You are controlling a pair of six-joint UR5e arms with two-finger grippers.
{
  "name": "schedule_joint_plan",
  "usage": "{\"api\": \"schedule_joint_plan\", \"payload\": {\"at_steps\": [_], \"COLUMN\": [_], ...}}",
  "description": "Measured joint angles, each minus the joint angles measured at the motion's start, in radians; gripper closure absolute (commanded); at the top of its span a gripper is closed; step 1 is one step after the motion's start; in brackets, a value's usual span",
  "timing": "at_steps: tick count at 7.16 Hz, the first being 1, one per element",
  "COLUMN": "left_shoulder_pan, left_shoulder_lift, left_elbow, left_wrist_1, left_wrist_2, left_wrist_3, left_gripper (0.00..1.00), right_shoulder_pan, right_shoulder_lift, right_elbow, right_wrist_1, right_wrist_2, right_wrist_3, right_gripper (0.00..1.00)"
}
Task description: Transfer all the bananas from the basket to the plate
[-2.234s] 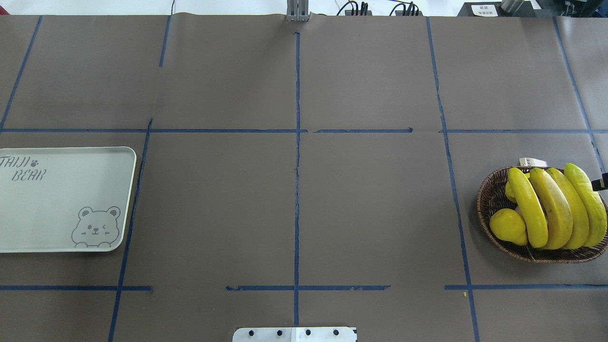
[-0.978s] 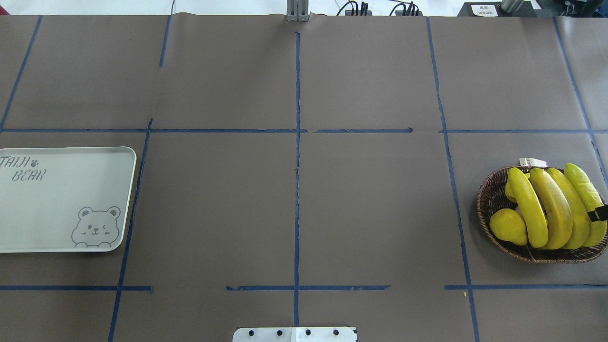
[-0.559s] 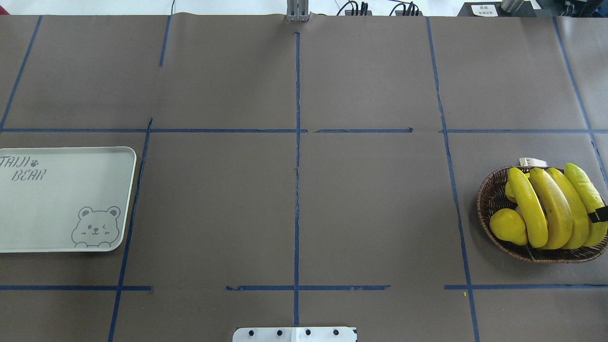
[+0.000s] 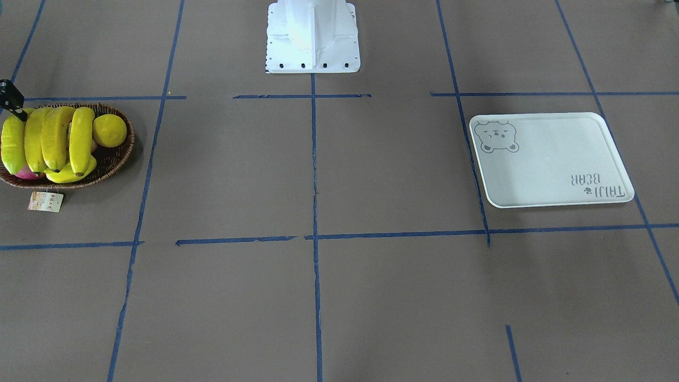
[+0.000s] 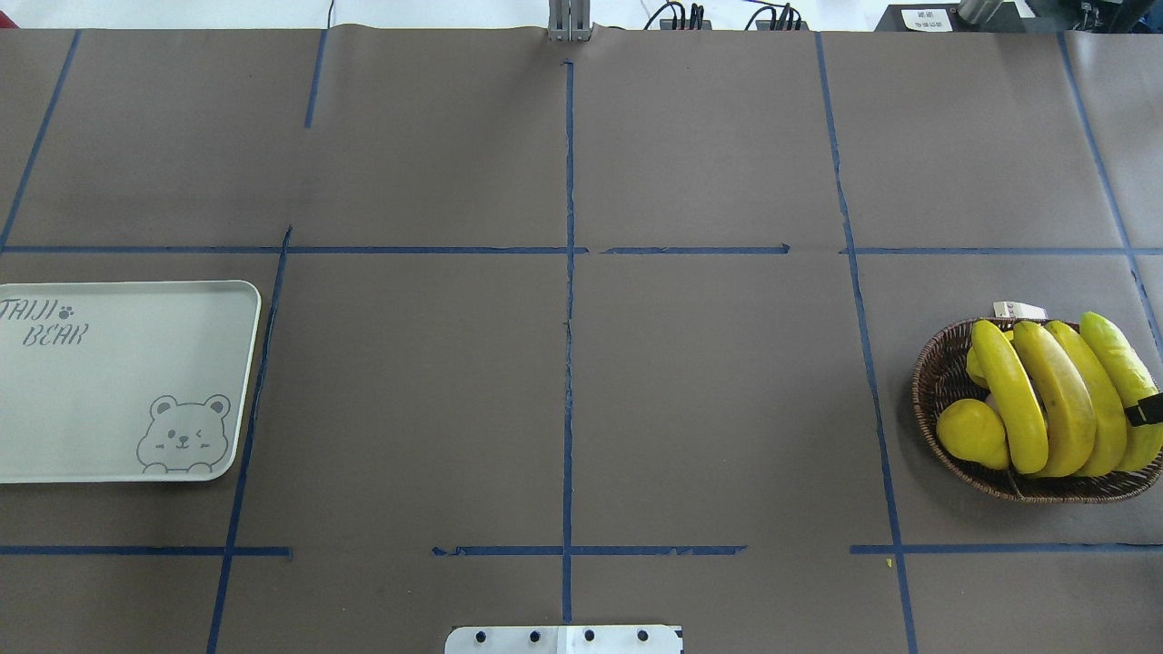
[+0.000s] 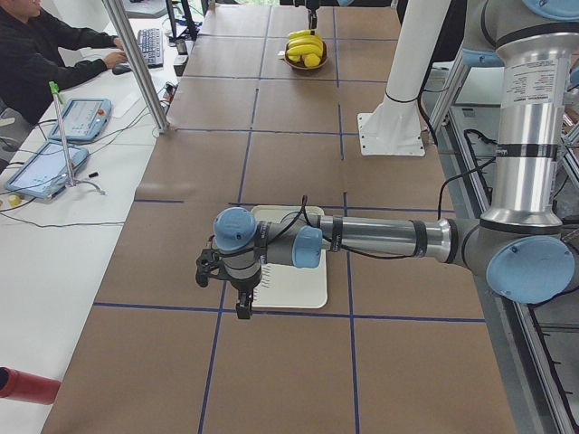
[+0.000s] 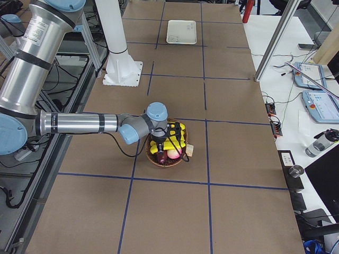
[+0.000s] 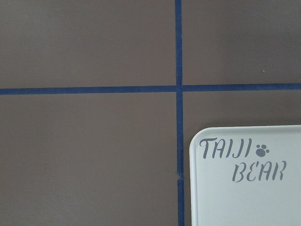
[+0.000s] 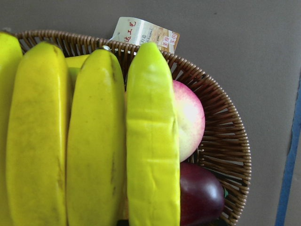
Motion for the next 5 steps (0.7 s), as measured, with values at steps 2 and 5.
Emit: {"api": "schedule_joint_plan", "payload": {"at_steps": [2, 5], "left_shoulder_pan": [0.0, 0.0], "left_shoulder_lift": [-0.002, -0.005], "left_elbow": [-0.002, -0.001], "left_wrist_1": [0.0, 0.0], "left_wrist_2": [0.0, 0.0], "left_wrist_3": [0.0, -0.001], "left_gripper": [0.0, 0.0], "right_shoulder_pan": [-0.014, -0.027], "right_shoulder_lift": [0.003, 0.009], "right_elbow": [-0.002, -0.007], "right_wrist_1": [0.0, -0.001], "right_wrist_2": [0.0, 0.001], "right_wrist_3": [0.006, 0.007], "right_gripper": [0.35, 0.75]}}
